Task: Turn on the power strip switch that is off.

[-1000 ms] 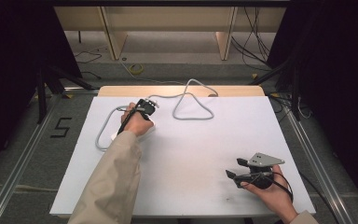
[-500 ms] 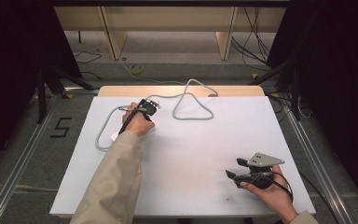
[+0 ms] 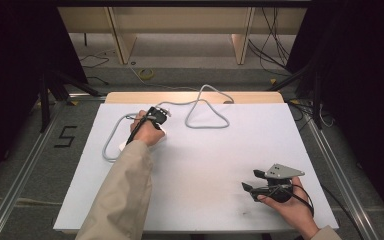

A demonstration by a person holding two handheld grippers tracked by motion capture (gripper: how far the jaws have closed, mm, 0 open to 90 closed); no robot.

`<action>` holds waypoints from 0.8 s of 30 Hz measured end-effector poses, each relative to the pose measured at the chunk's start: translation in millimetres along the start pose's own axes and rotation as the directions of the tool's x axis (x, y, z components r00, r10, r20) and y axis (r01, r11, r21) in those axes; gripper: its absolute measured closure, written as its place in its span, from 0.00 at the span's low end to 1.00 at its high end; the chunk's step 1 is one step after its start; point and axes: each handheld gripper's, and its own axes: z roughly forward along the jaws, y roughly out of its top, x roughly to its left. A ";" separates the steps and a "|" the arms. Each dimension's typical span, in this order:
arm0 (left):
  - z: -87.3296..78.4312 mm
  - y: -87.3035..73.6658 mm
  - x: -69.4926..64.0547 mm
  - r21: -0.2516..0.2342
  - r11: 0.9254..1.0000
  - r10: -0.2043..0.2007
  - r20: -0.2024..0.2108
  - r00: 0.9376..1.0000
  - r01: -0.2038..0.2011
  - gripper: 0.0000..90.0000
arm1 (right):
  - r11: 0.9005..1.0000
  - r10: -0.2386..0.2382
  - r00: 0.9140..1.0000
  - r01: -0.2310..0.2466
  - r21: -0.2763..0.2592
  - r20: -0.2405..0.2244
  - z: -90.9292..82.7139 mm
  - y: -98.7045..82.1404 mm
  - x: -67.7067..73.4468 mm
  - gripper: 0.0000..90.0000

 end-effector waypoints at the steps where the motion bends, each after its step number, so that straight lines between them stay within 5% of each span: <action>1: 0.0 0.2 0.1 0.002 1.000 -0.001 0.001 1.000 0.001 1.00 | 1.000 0.000 1.000 0.000 0.000 0.000 0.0 0.0 0.0 0.38; 16: 0.9 1.9 -5.1 0.015 0.998 0.061 -0.020 0.998 -0.061 1.00 | 1.000 -0.002 1.000 0.002 0.005 -0.004 0.5 0.1 0.3 0.38; 24: 0.9 1.6 -4.7 0.009 0.998 0.059 -0.022 0.998 -0.059 1.00 | 1.000 0.001 1.000 -0.001 0.001 -0.001 0.2 0.0 -0.2 0.38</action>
